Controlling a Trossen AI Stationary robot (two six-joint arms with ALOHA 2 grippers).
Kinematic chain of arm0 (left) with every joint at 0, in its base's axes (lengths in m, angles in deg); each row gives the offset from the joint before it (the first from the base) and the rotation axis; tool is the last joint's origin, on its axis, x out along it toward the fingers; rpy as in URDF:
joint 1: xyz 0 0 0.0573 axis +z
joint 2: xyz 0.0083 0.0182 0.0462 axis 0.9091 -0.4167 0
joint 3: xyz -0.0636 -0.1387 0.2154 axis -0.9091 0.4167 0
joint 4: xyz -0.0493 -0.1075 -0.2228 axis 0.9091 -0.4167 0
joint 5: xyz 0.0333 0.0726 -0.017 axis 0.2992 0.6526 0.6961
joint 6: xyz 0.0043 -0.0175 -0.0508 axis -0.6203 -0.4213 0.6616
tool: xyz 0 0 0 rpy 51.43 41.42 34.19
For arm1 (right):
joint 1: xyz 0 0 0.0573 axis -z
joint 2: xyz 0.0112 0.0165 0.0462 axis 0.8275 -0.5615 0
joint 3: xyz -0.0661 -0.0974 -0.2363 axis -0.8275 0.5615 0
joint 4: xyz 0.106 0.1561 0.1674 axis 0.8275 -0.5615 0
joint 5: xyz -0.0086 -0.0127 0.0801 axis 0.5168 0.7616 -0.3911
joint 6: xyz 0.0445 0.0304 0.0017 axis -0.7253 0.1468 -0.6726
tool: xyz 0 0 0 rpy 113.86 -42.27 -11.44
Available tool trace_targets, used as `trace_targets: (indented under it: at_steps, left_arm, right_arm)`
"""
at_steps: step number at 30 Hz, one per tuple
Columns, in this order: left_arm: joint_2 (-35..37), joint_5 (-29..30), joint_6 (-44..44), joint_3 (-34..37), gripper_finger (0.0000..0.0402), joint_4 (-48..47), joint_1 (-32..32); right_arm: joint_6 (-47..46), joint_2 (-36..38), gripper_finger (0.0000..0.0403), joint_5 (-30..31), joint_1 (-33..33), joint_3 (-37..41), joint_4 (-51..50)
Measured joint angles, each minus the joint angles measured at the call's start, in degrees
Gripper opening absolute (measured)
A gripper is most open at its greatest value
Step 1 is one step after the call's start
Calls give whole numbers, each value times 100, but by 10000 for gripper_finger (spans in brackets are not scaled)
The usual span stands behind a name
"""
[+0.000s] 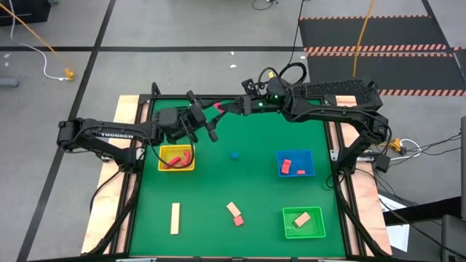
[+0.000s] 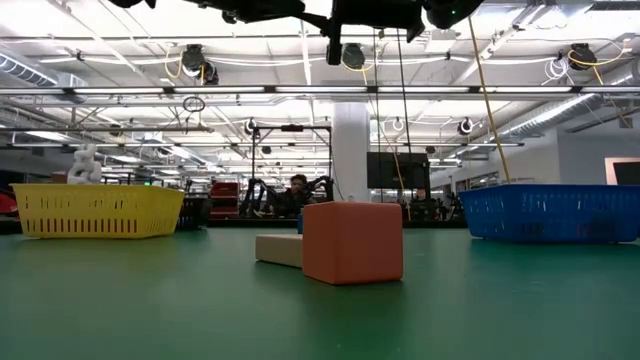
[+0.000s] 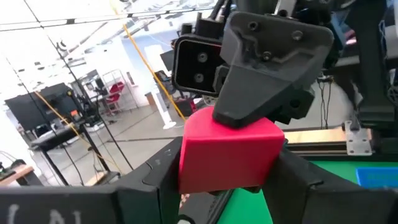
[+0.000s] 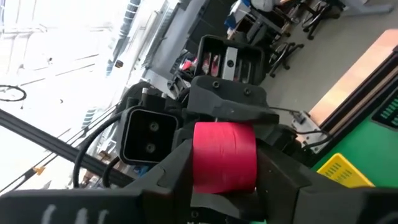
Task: Sort & place blocks by color
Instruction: Put the red block into the yellow bin
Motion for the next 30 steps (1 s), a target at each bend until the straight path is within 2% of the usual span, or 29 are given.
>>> trace_targets:
  at_steps: [8,18,22,25,30]
  left_arm:
    - [-9,105,-89,7,172,60,5]
    - [35,310,-80,-11,171,220,-2]
    - [13,431,-79,-9,171,154,7]
    - [17,605,0,-9,171,99,-30]
    - [119,919,502,-7,171,-728,-91]
  right_arm:
    - [-193,6,164,-210,227,-2,-201]
    - [-559,-16,245,-2045,874,12,-355]
    - [-724,-3,261,-2755,1133,13,-571]
    - [-547,-7,262,-2998,1277,13,-963]
    - [414,-7,259,-3095,1485,13,-2153]
